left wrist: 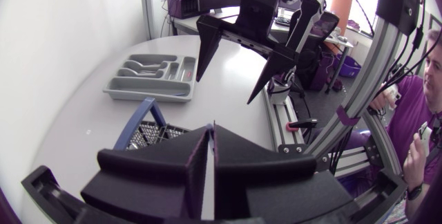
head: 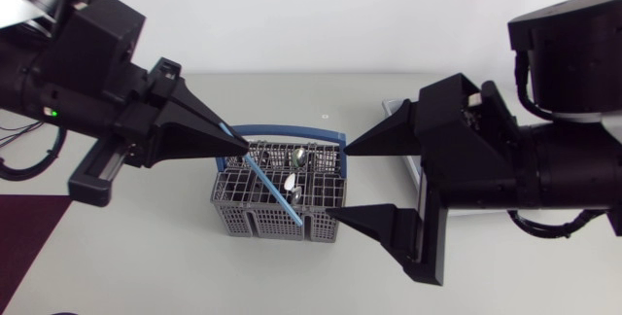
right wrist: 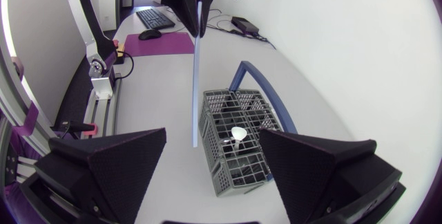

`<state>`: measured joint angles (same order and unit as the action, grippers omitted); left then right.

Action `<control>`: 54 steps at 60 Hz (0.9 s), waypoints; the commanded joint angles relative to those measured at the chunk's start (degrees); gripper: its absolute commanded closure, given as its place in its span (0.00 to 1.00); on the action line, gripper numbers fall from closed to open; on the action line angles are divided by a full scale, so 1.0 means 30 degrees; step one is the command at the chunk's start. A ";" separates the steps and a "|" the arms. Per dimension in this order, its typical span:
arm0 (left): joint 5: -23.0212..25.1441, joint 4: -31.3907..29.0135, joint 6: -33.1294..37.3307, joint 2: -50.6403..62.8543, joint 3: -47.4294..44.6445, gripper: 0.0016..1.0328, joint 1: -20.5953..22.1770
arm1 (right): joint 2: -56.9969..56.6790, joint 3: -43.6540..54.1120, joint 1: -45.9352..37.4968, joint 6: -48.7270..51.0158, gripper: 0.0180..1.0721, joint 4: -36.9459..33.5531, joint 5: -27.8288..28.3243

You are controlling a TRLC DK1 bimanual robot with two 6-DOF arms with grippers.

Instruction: Unload the cutlery basket into the drawer organizer.

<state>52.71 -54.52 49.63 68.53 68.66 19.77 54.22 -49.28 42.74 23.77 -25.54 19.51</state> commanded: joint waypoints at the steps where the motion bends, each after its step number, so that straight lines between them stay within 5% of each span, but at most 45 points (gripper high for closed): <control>1: 0.0712 0.0039 -0.0399 0.0828 0.0843 0.92 0.0734 | -0.0025 0.0752 -0.0155 -0.0365 0.08 -0.0129 0.0236; 28: 0.0741 0.2354 -0.2714 0.2322 0.1722 0.92 0.3664 | 0.1147 0.1425 -0.0829 -0.0804 0.20 0.0369 0.1525; 54: 0.0741 0.2383 -0.2831 0.2732 0.2073 0.92 0.3840 | 0.1850 0.1133 -0.1532 -0.1009 0.69 0.0691 0.2931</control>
<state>53.71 -47.44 42.00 75.81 73.14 31.29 58.67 -46.37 38.50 22.17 -23.99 28.16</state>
